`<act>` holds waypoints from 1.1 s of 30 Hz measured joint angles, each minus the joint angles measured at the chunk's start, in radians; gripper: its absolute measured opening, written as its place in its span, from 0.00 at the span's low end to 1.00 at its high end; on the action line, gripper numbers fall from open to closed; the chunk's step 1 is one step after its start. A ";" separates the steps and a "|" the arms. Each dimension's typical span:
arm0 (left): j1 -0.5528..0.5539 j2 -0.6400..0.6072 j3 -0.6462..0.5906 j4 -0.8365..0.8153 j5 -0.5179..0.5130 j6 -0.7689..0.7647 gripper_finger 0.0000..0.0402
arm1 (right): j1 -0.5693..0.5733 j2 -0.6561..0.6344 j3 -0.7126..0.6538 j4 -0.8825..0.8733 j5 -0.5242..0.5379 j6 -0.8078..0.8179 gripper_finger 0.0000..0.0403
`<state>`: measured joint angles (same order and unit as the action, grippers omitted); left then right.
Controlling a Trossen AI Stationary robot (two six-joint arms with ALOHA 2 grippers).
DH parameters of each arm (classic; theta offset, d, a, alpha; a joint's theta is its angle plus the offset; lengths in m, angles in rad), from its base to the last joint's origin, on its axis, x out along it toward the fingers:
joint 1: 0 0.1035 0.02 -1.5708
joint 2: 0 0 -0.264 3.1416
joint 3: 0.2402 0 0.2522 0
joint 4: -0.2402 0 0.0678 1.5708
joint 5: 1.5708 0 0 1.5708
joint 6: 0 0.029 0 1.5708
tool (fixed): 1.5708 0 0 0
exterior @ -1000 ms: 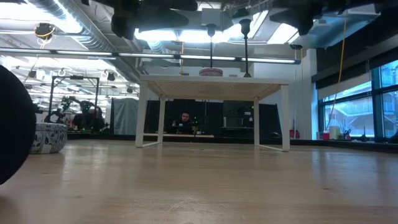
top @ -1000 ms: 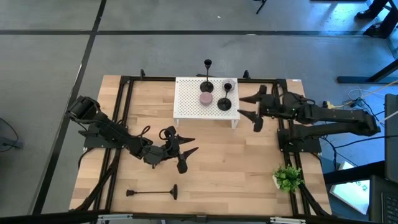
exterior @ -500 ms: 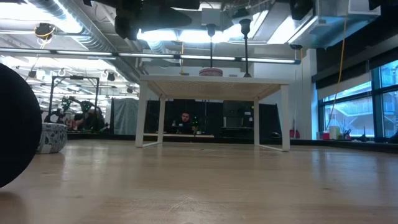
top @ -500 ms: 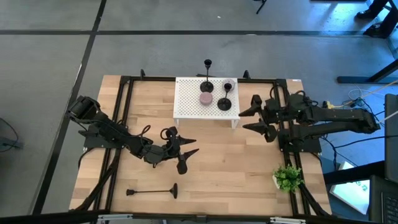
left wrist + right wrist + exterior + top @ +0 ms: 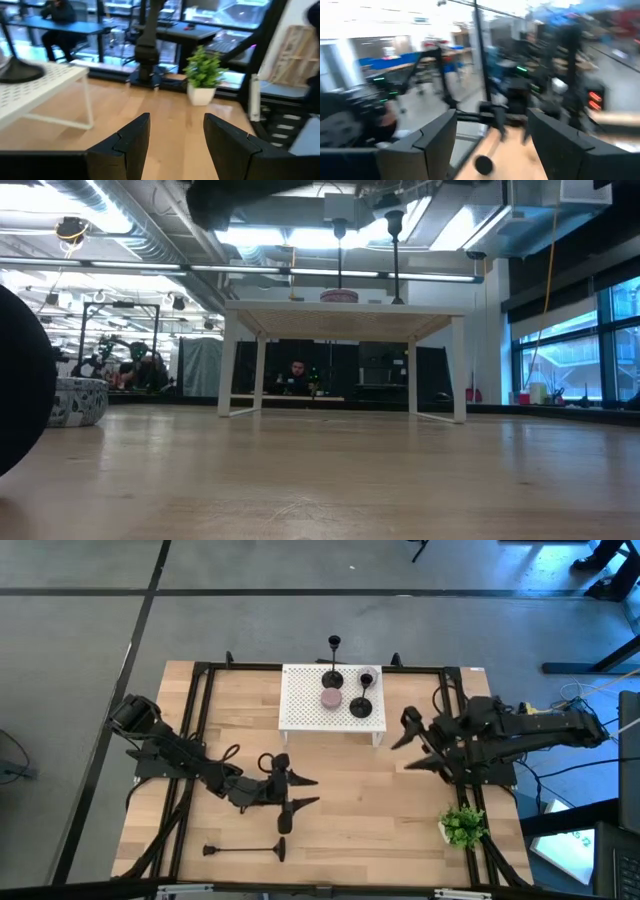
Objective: Pick & Place candle stick holders
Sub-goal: Put the gray scented candle on the shelf
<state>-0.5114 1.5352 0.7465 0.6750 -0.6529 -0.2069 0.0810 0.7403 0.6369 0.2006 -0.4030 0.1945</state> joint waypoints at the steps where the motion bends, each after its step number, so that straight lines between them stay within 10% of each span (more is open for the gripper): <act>1: -0.005 0.000 0.000 0.013 0.008 0.009 0.45 | 0.009 0.000 0.000 0.015 -0.037 -0.018 0.62; 24: -0.181 0.000 0.001 0.137 0.183 0.021 0.45 | 0.177 0.121 0.062 0.119 -0.238 -0.080 0.62; 29: -0.230 0.000 0.001 0.137 0.126 0.007 0.45 | 0.199 0.205 0.127 0.054 -0.237 -0.091 0.62; 33: -0.288 0.000 0.001 0.130 -0.108 0.002 0.45 | 0.214 0.270 0.183 -0.004 -0.237 -0.098 0.62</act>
<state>-0.7995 1.5352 0.7471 0.8055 -0.7611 -0.2052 0.2945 1.0101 0.8201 0.1964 -0.6399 0.0966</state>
